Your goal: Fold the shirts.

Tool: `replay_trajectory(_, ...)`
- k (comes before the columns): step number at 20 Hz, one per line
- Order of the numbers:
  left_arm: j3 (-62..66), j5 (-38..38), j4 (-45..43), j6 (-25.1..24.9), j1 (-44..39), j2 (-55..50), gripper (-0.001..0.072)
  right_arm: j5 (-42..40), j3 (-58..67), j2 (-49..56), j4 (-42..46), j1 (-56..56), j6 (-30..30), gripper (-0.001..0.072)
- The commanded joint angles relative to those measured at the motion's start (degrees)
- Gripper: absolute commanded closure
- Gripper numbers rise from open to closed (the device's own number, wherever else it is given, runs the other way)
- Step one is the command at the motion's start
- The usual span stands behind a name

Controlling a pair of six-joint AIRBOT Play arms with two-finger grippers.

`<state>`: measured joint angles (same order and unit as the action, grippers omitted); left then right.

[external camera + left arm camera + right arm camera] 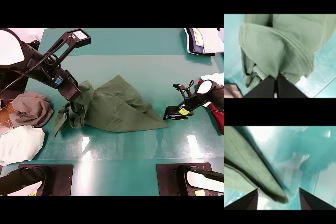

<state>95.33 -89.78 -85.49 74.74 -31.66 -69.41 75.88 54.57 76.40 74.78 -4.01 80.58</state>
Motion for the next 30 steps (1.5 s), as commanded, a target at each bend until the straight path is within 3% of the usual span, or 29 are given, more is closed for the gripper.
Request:
replay_trajectory(1,0.07,-0.28,-0.09,0.33,0.04,0.07,0.0678,-0.31,-0.04,1.22,-0.11,2.10,-0.15,0.0155)
replay_trajectory(19,0.07,-0.44,-0.02,0.50,0.04,0.07,0.0678,-1.33,-0.15,3.37,-0.26,7.85,1.01,0.0159)
replay_trajectory(21,0.07,-0.79,-0.04,0.50,0.04,0.07,0.0678,-1.05,-0.15,3.89,-0.20,7.87,0.96,0.0382)
replay_trajectory(22,0.07,-0.76,-0.04,0.50,0.04,0.07,0.0678,-1.07,-0.15,3.63,-0.20,7.82,0.96,0.0421)
replay_trajectory(24,0.07,-0.70,-0.02,0.50,0.04,0.07,0.0678,-0.46,-0.15,3.15,-0.22,7.85,-0.48,0.0653)
replay_trajectory(25,0.07,-0.70,-0.04,0.52,0.04,0.07,0.0677,-0.04,-0.15,2.95,-0.22,7.82,-1.16,0.0695)
replay_trajectory(30,0.09,1.38,-0.04,0.55,0.04,0.39,0.0678,0.50,-0.13,-1.73,-0.20,7.82,-1.25,0.0698)
